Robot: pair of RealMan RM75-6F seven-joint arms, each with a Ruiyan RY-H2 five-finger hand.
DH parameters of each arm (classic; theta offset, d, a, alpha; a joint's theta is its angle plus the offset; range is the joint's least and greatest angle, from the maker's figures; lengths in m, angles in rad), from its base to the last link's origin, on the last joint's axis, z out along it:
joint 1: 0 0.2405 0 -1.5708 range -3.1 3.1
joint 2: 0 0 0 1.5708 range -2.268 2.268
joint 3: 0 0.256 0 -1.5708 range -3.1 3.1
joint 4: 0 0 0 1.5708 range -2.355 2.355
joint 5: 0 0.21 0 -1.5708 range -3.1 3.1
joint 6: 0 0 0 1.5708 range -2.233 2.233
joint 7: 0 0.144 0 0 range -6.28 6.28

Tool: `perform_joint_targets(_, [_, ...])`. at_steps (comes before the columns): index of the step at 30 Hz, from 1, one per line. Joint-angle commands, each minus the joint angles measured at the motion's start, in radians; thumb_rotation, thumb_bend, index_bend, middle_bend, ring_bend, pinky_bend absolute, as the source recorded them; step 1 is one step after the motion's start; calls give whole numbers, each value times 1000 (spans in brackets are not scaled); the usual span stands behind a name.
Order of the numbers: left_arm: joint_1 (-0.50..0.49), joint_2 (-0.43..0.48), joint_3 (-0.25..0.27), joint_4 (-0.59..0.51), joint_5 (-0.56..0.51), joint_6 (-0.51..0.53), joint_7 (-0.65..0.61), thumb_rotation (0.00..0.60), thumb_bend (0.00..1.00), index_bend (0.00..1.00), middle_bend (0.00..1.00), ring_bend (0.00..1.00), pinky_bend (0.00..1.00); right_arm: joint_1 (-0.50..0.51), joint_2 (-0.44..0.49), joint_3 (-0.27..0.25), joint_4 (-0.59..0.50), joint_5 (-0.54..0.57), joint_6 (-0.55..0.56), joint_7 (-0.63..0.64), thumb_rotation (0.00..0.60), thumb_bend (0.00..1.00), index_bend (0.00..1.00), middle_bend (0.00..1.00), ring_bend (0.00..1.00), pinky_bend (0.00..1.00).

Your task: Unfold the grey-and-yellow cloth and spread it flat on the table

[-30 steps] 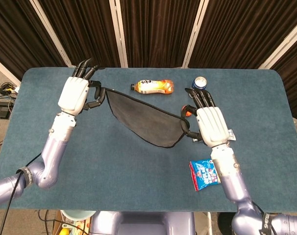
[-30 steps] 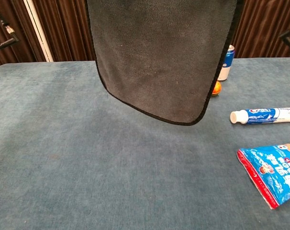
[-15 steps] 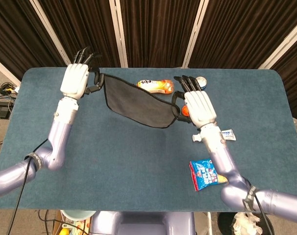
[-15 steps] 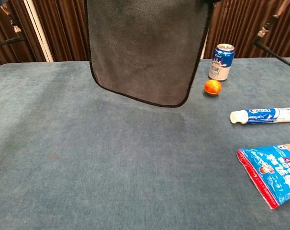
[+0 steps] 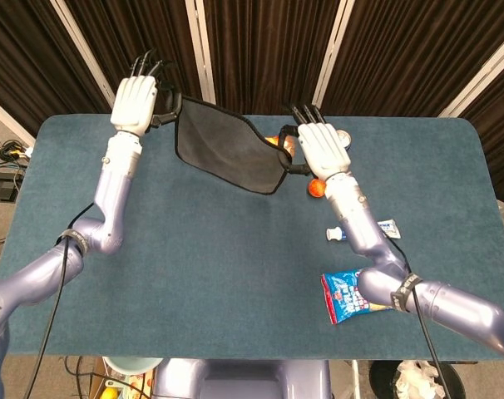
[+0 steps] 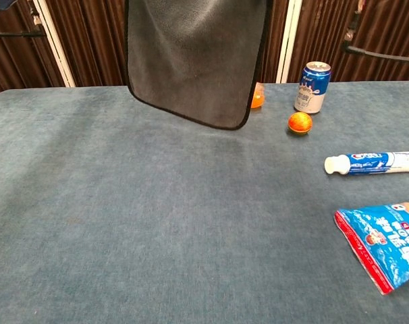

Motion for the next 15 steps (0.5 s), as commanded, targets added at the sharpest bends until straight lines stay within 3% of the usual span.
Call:
perform_joint_targets(1, [-13, -14, 15, 19, 16, -10, -36, 600, 549, 798, 211, 0, 57, 0, 3, -1, 3, -30, -3, 43, 600, 496, 622, 123, 0, 0])
perform_joint_targets(7, [30, -15, 75, -31, 56, 10, -92, 600, 549, 801, 212, 0, 58, -83, 24, -63, -76, -116, 86, 90, 600, 496, 622, 123, 0, 0])
perform_joint_targets(15, [137, -19, 203, -143, 142, 83, -140, 600, 549, 803, 213, 0, 58, -201, 40, -169, -141, -205, 168, 164, 600, 496, 622, 123, 0, 0])
